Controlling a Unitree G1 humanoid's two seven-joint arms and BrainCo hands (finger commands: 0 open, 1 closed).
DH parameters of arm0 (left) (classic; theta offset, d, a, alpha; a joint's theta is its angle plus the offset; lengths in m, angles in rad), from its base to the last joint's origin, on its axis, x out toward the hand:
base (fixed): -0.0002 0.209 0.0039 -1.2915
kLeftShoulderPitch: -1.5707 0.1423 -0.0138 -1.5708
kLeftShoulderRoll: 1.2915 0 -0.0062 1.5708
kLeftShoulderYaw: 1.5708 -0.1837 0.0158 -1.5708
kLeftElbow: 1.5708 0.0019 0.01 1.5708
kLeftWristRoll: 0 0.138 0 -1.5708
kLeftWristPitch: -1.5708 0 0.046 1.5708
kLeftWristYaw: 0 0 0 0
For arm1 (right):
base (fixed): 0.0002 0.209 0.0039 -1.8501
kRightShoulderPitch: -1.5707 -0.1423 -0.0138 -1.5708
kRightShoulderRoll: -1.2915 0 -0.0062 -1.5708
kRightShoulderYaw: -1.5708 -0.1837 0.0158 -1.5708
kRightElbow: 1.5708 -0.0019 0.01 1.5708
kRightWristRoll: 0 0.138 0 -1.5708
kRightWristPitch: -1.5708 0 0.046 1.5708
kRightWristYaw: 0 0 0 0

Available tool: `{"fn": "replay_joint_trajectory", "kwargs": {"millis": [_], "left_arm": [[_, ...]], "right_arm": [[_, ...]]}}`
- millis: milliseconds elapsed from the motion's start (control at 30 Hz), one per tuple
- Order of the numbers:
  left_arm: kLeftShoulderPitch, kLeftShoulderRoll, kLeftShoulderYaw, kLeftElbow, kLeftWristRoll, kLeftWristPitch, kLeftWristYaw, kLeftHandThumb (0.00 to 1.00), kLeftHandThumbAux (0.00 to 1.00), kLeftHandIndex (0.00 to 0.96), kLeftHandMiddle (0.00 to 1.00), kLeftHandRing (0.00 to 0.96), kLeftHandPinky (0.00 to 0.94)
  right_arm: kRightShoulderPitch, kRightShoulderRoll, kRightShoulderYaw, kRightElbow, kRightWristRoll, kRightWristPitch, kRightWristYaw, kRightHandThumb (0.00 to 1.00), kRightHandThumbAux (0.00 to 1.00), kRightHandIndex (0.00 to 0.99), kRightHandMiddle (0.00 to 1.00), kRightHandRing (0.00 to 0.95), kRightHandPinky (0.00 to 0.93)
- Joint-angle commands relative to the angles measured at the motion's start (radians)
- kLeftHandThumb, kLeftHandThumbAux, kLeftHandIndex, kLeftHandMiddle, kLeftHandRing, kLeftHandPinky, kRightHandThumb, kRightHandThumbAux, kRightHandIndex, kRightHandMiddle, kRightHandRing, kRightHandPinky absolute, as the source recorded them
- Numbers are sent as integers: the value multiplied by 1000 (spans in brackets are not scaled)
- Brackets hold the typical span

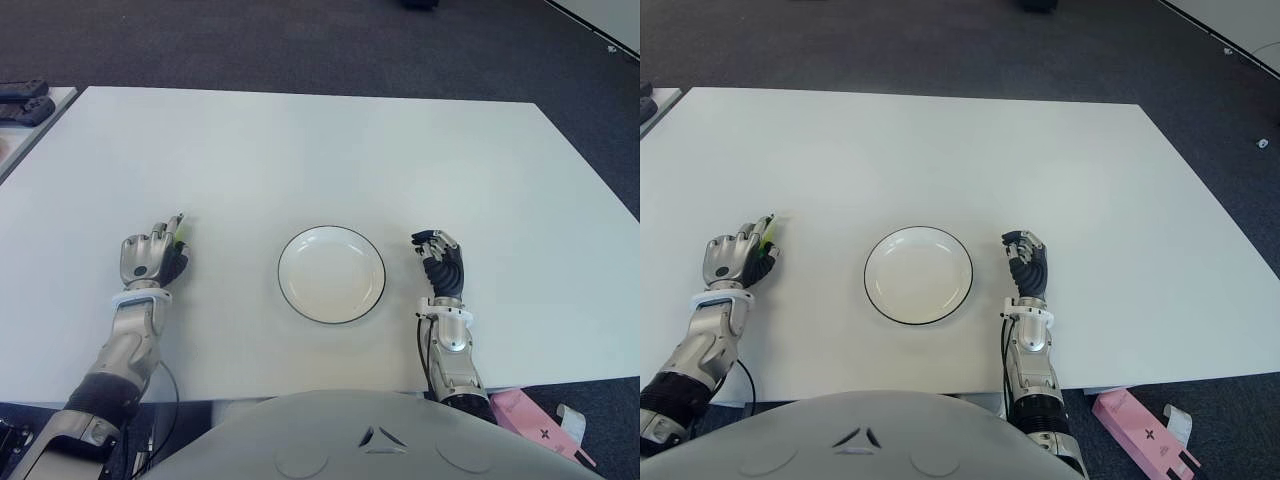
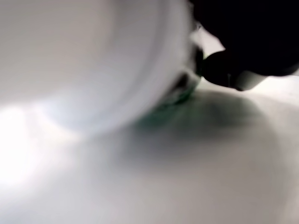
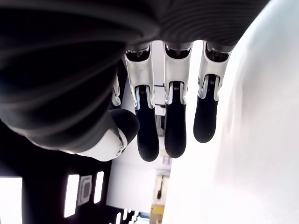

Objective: Put the toothpaste on the table into the plate.

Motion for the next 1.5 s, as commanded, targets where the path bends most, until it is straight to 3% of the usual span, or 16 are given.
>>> {"fn": "replay_joint_trajectory", "kwargs": {"millis": [33, 200, 367, 467, 567, 667, 933, 1500], "left_arm": [[62, -27, -31, 16, -59, -7, -101, 706, 321, 141, 267, 286, 373], [65, -21, -23, -1, -92, 2, -143, 736, 343, 205, 313, 334, 398], [67, -13, -7, -28, -124, 15, -187, 765, 364, 329, 387, 391, 429], [69, -10, 1, -48, -138, 26, -205, 781, 390, 442, 524, 513, 530], [76, -1, 7, -98, -136, 55, -232, 749, 585, 440, 611, 615, 616], [80, -3, 3, -130, -125, 90, -250, 739, 650, 441, 671, 684, 676], [76, -12, -2, -142, -117, 136, -245, 737, 688, 444, 786, 788, 823], [82, -34, 26, -173, -116, 159, -186, 734, 698, 442, 843, 835, 829]], "right_arm": [[18, -1, -6, 12, -1, 30, 0, 711, 733, 425, 450, 416, 412], [19, -2, -7, 13, -1, 27, -1, 710, 733, 425, 449, 416, 409], [19, -4, -6, 14, 1, 19, 3, 710, 733, 425, 445, 413, 407], [20, -5, -6, 14, 1, 16, 3, 710, 733, 425, 449, 421, 421], [19, -7, -7, 15, -1, 18, 1, 710, 734, 424, 448, 419, 415], [17, -9, -9, 18, -2, 19, -2, 710, 734, 424, 447, 417, 414], [16, -11, -10, 18, -8, 25, -9, 708, 735, 423, 450, 418, 412], [14, -14, -12, 24, -7, 7, -7, 709, 735, 423, 457, 438, 438]]}}
